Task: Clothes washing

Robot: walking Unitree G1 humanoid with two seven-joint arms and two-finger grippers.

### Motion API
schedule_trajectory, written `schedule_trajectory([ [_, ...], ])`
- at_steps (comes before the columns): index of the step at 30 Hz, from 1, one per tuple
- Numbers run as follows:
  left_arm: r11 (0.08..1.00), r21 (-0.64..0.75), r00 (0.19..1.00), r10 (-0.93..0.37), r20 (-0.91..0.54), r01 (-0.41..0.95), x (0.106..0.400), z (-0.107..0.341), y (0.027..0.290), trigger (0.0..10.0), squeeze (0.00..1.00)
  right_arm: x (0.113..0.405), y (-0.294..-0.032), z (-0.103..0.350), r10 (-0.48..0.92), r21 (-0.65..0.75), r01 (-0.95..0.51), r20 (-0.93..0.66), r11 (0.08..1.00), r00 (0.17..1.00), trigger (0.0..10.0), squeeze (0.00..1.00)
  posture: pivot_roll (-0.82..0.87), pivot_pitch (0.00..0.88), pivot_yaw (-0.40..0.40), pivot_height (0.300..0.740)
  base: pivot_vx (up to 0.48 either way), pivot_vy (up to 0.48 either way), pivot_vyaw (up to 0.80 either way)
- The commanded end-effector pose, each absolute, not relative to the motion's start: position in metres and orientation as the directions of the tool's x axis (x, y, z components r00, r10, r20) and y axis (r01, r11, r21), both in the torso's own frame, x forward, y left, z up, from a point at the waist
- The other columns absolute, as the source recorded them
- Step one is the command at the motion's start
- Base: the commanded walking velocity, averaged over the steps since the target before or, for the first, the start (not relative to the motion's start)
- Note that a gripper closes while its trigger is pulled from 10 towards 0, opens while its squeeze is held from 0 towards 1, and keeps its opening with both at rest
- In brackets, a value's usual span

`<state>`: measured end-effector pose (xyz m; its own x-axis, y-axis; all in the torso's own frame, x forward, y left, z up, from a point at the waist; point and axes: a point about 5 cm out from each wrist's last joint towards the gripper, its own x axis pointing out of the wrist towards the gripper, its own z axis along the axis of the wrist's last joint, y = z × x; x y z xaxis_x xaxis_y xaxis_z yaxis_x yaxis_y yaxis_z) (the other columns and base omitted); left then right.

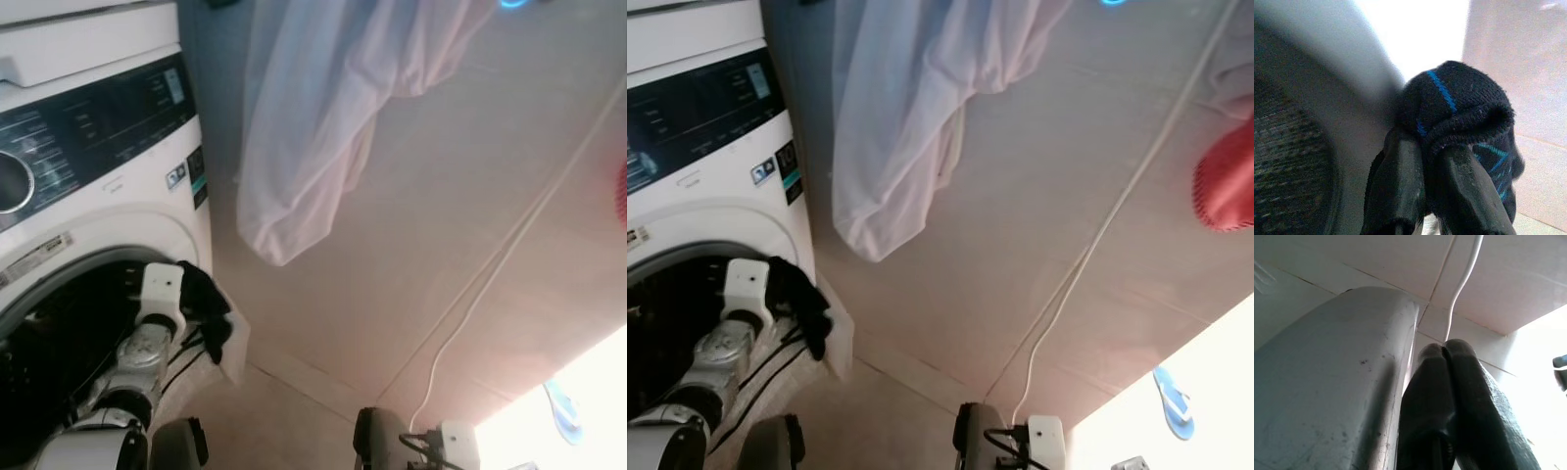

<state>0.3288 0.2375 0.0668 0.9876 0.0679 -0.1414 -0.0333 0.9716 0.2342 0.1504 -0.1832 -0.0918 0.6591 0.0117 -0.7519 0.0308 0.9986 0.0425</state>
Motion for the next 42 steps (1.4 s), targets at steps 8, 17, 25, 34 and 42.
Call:
schedule_trajectory([
  [8,0.973,0.231,0.990,0.052,-0.133,-0.020,0.330,0.068,0.233,10.0,0.00,0.128,-0.165,-0.103,0.079,0.086,-0.014,-0.815,0.996,0.575,10.0,0.00,0.18,0.000,-0.131,0.497,0.000,0.288,0.00],
  [17,0.962,0.167,0.960,0.240,-0.146,-0.215,0.313,0.060,0.267,10.0,0.00,0.128,-0.165,-0.103,0.078,0.086,-0.013,-0.815,0.996,0.574,10.0,0.00,0.18,0.000,-0.128,0.497,0.000,0.277,0.00],
  [25,0.951,0.190,0.947,0.277,-0.162,-0.245,0.297,0.047,0.275,10.0,0.00,0.128,-0.165,-0.103,0.078,0.085,-0.014,-0.815,0.996,0.574,10.0,0.00,0.18,0.000,-0.124,0.497,0.000,0.273,0.00],
  [34,0.914,0.132,0.900,0.402,-0.169,-0.383,0.294,0.048,0.287,10.0,0.00,0.128,-0.165,-0.103,0.078,0.084,-0.016,-0.815,0.996,0.574,10.0,0.00,0.18,0.000,-0.124,0.497,0.000,0.330,0.00],
  [42,0.918,0.130,0.905,0.393,-0.162,-0.375,0.298,0.050,0.284,10.0,0.00,0.128,-0.165,-0.103,0.078,0.084,-0.015,-0.815,0.996,0.575,10.0,0.00,0.18,0.000,-0.123,0.497,0.000,0.347,0.00],
])
